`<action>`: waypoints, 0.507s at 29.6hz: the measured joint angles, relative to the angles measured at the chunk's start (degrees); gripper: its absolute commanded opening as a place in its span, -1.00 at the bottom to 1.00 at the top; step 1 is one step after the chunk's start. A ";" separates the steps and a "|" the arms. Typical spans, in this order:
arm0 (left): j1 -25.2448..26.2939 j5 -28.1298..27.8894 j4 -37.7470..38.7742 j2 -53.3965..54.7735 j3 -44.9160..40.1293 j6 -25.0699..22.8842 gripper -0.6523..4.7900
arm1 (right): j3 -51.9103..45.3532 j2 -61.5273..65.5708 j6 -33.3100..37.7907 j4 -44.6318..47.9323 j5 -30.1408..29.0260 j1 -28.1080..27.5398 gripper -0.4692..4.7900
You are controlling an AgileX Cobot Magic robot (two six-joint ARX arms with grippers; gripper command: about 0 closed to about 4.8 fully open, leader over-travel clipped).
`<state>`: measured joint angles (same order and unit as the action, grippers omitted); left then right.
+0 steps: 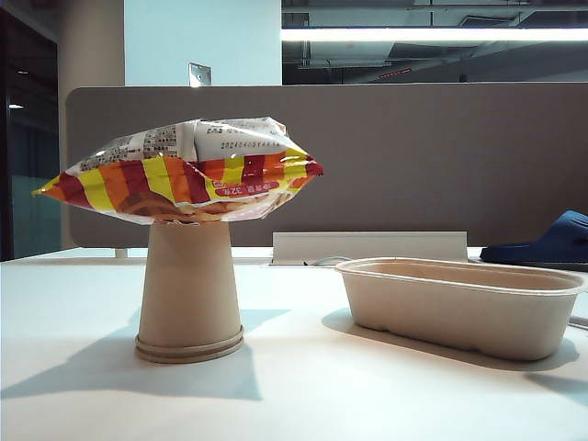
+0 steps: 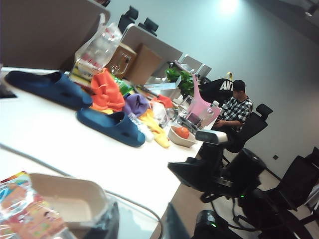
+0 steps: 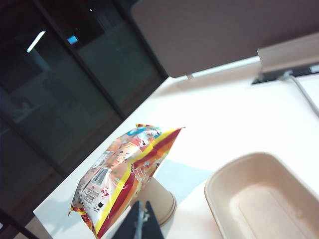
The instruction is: Pick up a bag of chips and put them in the box.
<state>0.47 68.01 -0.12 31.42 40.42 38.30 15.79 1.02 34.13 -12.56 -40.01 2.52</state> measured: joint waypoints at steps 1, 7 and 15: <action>0.00 -0.17 0.02 0.74 0.00 -0.28 -0.32 | 0.52 0.76 -0.11 -0.35 0.09 0.00 -0.83; -0.07 -3.37 0.33 2.36 0.31 -4.28 -0.32 | 4.85 6.32 -2.78 -0.48 1.46 0.00 -0.83; -2.10 -10.45 3.45 4.04 0.81 -8.76 -0.32 | 13.05 19.47 -7.39 -3.04 2.78 0.00 -0.82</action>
<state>-1.63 57.56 3.33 35.46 41.23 29.54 28.84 20.49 26.74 -15.59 -37.23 2.52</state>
